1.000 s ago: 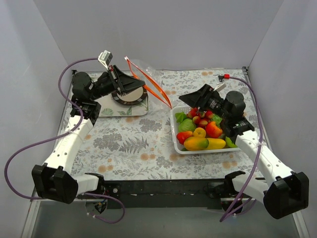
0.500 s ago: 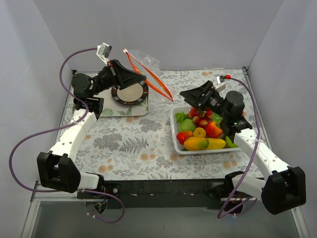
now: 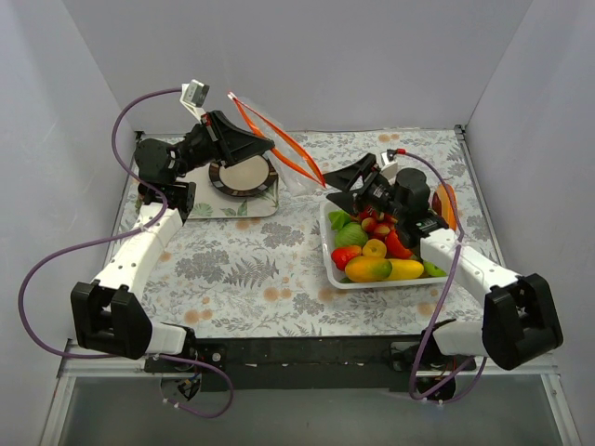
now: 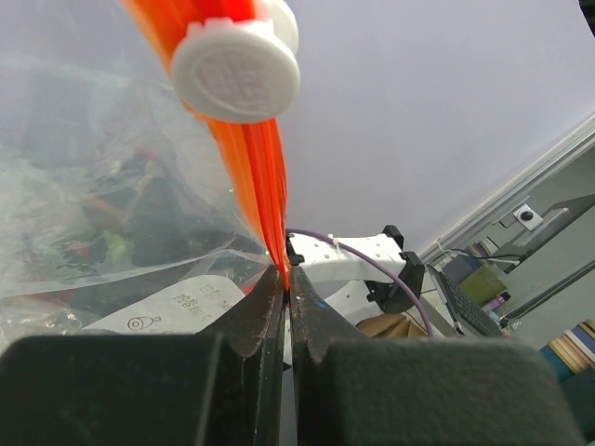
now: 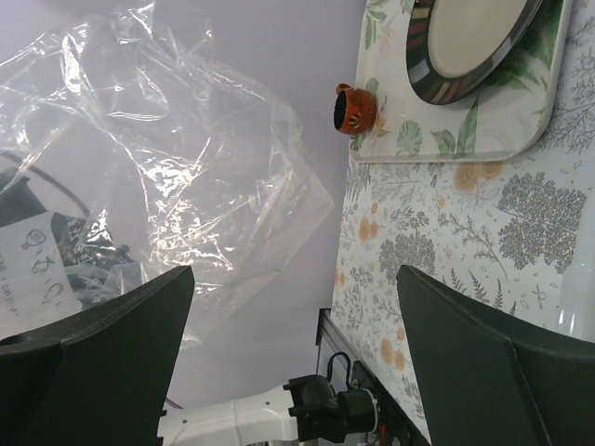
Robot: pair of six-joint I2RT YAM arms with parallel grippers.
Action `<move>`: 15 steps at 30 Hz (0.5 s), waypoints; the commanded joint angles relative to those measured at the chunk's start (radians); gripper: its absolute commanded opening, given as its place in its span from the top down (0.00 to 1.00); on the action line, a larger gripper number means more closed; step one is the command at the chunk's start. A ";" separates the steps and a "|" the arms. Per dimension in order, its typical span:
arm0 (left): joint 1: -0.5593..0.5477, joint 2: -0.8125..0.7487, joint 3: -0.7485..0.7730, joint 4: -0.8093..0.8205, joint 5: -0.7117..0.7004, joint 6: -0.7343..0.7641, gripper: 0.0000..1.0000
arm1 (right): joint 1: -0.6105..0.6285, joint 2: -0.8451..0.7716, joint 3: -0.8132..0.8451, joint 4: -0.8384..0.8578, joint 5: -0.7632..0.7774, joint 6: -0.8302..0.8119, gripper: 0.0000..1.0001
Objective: Place the food in the zip-top bag and seal the zipper
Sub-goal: Open the zipper of the food storage bag.
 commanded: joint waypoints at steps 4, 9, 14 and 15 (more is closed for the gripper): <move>-0.011 -0.020 0.009 0.013 0.009 -0.370 1.00 | 0.050 0.039 0.041 0.106 0.075 0.138 0.02; -0.014 -0.026 0.000 0.007 0.006 -0.361 1.00 | 0.055 0.091 0.053 0.158 0.072 0.222 0.01; -0.017 -0.039 -0.017 -0.004 0.006 -0.354 1.00 | 0.065 0.140 0.073 0.189 0.077 0.281 0.06; -0.017 -0.039 -0.023 -0.004 0.006 -0.353 1.00 | 0.070 0.142 0.075 0.198 0.083 0.285 0.12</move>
